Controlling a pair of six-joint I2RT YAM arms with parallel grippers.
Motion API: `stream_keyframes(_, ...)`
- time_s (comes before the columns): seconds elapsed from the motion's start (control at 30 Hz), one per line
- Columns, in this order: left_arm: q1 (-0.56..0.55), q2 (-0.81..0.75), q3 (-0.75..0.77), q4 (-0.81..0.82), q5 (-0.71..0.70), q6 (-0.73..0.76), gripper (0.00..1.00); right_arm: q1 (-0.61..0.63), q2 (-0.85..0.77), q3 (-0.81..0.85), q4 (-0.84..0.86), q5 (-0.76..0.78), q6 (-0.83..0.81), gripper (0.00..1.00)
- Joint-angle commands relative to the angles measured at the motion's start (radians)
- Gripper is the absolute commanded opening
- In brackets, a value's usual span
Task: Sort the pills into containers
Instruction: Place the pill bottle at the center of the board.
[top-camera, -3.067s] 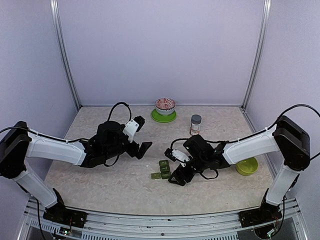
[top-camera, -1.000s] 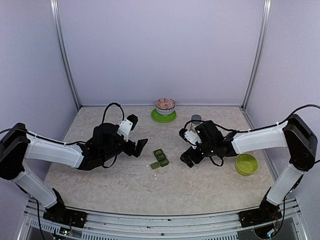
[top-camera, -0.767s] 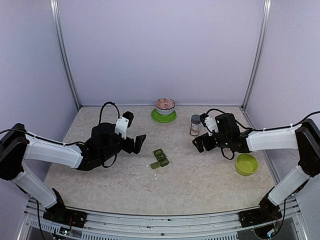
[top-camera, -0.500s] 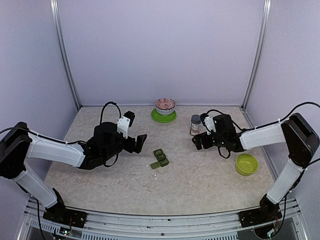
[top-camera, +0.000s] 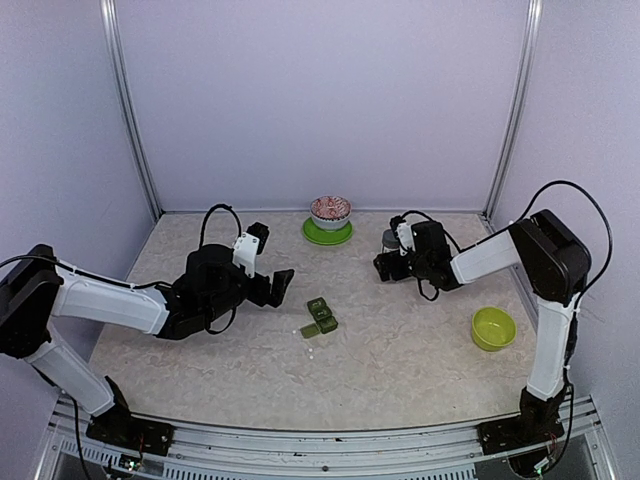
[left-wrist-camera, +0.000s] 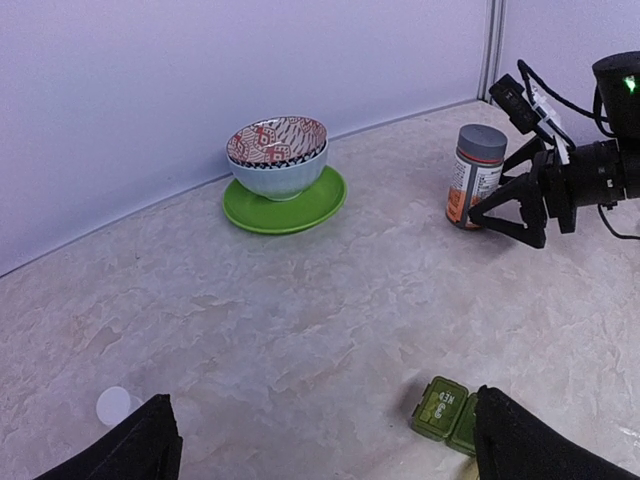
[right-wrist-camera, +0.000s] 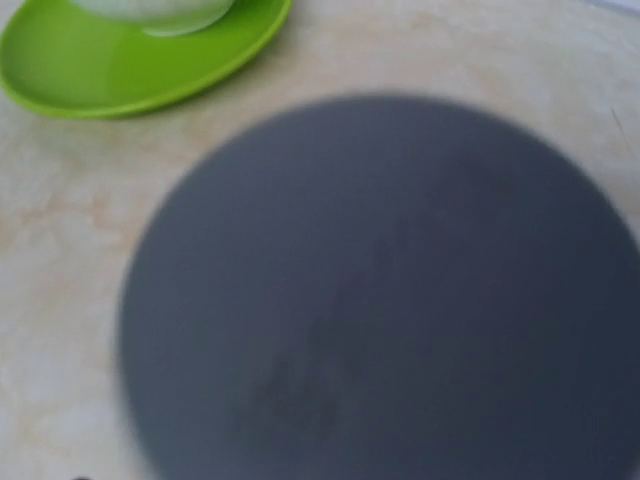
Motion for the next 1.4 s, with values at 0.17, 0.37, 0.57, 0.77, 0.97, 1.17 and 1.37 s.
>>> stream_keyframes(0.17,0.008,-0.028,-0.02,0.034,0.012,0.003,0.99,-0.037,0.128,0.159,-0.038,-0.007,0.03,0.9)
stream_keyframes(0.37,0.008,-0.022,-0.02,0.037,0.016,0.003,0.99,-0.042,0.127,0.171,-0.051,-0.021,0.03,0.86)
stream_keyframes(0.57,0.008,-0.022,-0.02,0.035,0.017,0.005,0.99,-0.045,0.13,0.175,-0.053,-0.037,0.027,0.67)
stream_keyframes(0.77,0.008,-0.021,-0.017,0.03,0.018,0.005,0.99,-0.044,0.128,0.173,-0.047,-0.052,0.018,0.52)
stream_keyframes(0.97,0.008,-0.022,-0.017,0.03,0.02,0.005,0.99,-0.044,0.098,0.129,-0.012,-0.073,0.006,0.44)
stream_keyframes(1.17,0.008,-0.017,-0.016,0.03,0.021,0.004,0.99,-0.028,0.032,0.061,-0.006,-0.137,-0.035,0.45)
stream_keyframes(1.37,0.008,-0.021,-0.016,0.03,0.027,0.002,0.99,0.05,-0.058,-0.004,-0.068,-0.217,-0.127,0.46)
